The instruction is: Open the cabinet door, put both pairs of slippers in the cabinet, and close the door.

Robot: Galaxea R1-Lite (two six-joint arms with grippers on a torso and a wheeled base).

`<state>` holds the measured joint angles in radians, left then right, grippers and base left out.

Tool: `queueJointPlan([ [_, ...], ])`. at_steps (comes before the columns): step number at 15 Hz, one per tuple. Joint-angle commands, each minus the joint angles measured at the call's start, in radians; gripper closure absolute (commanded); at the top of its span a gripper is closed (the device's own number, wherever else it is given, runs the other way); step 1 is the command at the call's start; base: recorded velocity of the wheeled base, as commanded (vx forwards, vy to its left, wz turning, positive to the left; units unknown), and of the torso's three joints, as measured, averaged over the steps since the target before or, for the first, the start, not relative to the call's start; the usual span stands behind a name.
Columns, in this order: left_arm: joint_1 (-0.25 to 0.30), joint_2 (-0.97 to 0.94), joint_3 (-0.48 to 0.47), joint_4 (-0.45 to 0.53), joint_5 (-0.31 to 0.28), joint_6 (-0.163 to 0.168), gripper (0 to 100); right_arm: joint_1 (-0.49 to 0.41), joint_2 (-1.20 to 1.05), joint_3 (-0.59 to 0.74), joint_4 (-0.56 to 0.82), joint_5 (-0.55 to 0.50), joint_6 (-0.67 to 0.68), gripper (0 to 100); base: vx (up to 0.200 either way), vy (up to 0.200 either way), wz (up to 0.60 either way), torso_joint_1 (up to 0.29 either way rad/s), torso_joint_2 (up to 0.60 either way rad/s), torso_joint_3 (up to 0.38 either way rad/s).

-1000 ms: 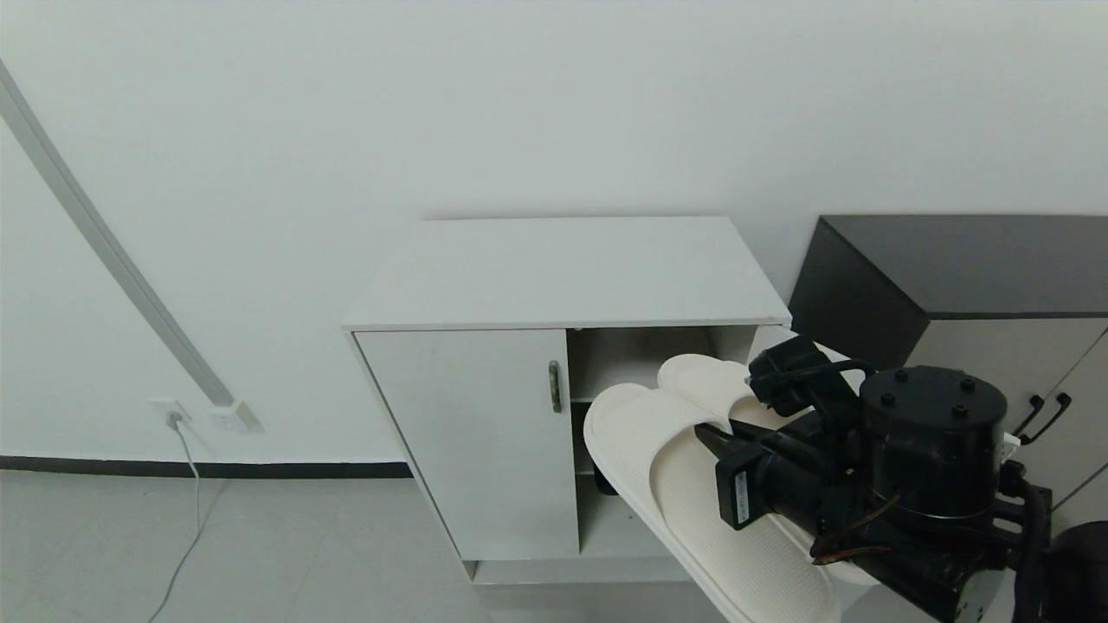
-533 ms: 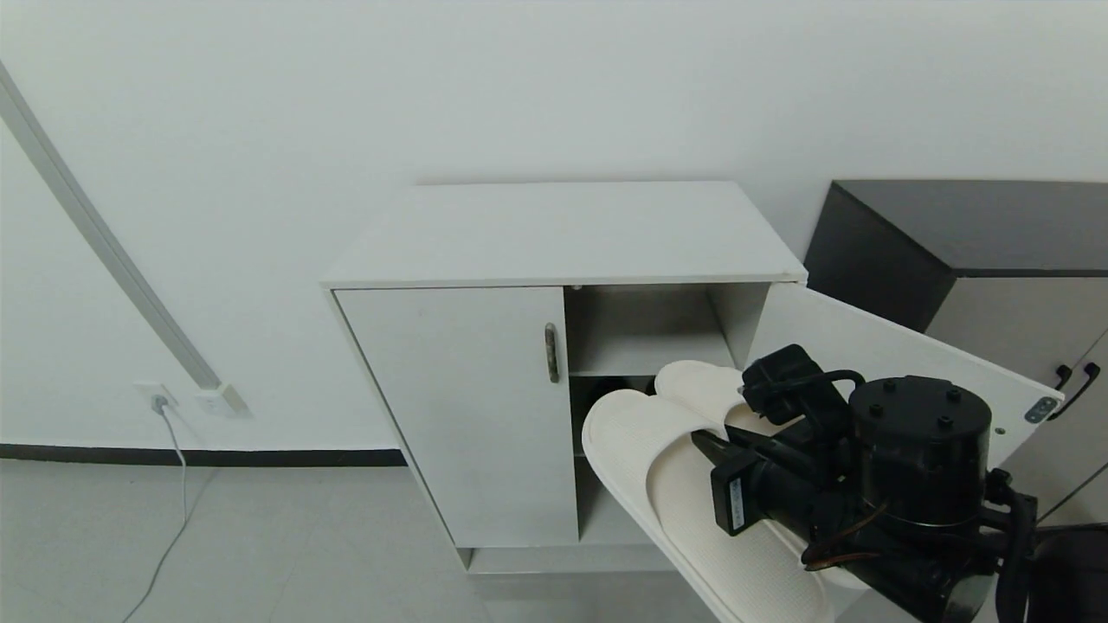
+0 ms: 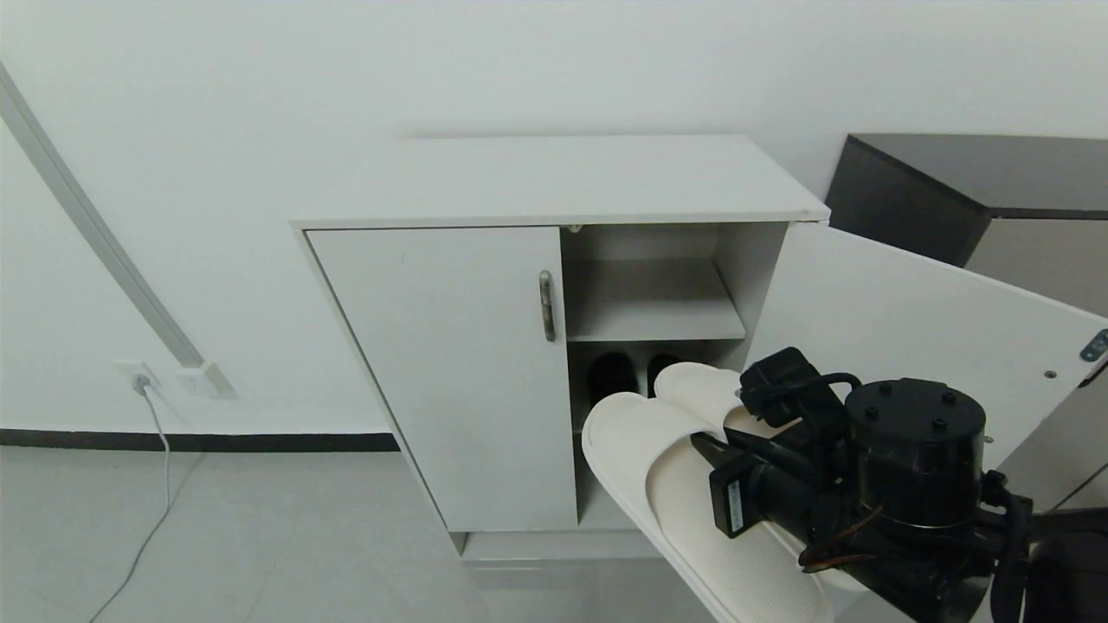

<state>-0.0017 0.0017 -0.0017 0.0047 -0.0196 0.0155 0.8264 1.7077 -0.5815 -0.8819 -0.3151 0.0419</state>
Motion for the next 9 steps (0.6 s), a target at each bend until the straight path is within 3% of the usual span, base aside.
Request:
queueJointPlan([
  [1, 0.000, 0.000, 0.000, 0.000, 0.000, 0.000, 100, 0.000, 0.001, 0.002, 0.000, -0.001, 0.001, 100, 0.000, 0.000, 0.00, -0.154, 0.48, 0.310],
  [9, 0.000, 0.000, 0.000, 0.000, 0.000, 0.000, 100, 0.000, 0.001, 0.028, -0.017, -0.002, 0.001, 100, 0.000, 0.000, 0.00, -0.124, 0.46, 0.342],
])
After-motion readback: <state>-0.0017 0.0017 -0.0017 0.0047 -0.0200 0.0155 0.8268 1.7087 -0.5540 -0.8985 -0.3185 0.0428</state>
